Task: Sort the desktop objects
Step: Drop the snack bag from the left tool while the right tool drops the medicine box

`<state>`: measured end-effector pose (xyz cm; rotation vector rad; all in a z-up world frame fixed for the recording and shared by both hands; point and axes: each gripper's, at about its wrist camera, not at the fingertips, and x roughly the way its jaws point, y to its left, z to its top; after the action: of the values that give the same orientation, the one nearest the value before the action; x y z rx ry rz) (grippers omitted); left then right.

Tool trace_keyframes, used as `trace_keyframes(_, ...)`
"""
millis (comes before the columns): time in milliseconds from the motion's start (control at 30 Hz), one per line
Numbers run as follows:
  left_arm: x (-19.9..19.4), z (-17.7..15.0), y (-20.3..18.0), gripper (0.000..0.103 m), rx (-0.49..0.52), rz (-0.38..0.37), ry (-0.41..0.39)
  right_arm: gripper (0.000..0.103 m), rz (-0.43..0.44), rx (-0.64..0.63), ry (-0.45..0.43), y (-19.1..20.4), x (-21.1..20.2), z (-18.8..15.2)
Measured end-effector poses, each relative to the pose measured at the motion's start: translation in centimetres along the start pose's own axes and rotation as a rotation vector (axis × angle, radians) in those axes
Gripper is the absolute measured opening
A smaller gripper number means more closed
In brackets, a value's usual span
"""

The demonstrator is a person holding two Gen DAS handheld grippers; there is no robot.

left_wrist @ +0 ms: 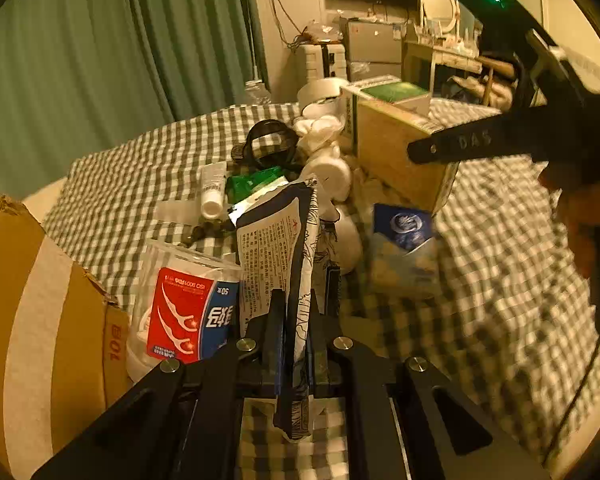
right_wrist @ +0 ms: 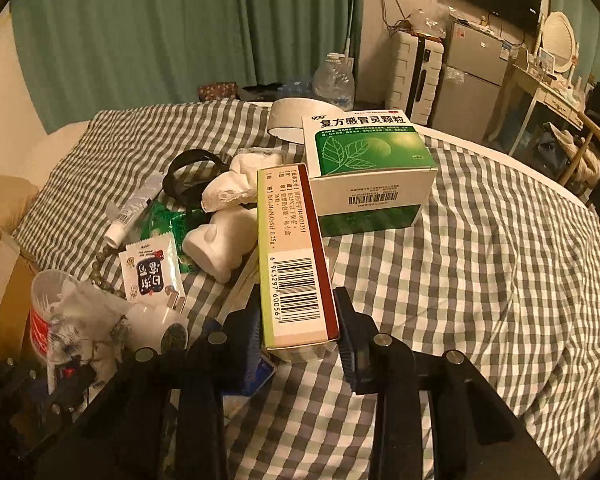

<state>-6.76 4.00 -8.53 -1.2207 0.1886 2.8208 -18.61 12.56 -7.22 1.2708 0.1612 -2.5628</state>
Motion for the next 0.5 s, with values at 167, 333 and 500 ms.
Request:
trace_keyframes(167, -2.2, 0.5, 0.9, 0.007, -0.049, 0.012, -0.084, 0.029, 0.054, 0.031, -0.035, -0.1, -2.0, -0.4)
trace_keyframes(333, -3.6, 0.6, 1.5, 0.007, -0.085, 0.004, -0.106, 0.029, 0.072, 0.050, -0.039, 0.5, -3.6, -0.9)
trace_keyframes(500, -4.2, 0.5, 2.5, 0.007, -0.120, 0.015, -0.111, 0.029, 0.100, 0.067, -0.051, 1.3, -5.4, -1.7)
